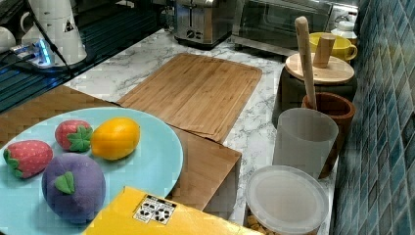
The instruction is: Turn on the toaster.
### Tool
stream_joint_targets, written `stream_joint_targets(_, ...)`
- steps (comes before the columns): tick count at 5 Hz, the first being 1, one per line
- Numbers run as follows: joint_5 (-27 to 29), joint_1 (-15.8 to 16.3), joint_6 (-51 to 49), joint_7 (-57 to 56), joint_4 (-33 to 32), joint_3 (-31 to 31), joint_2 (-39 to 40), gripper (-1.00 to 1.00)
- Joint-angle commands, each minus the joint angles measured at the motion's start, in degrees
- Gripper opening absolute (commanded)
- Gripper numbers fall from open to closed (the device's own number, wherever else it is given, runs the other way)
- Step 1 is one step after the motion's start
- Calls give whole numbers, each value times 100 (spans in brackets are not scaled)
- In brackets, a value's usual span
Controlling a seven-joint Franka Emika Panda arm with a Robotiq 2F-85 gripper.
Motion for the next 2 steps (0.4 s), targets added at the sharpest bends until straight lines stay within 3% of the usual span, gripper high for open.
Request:
stream_joint_targets(1, 779, 701, 484, -1102, -1092, 422, -1072, -100)
stream_joint_targets(2, 1120, 798, 668, -1366, -1541, 639, -1356, -100)
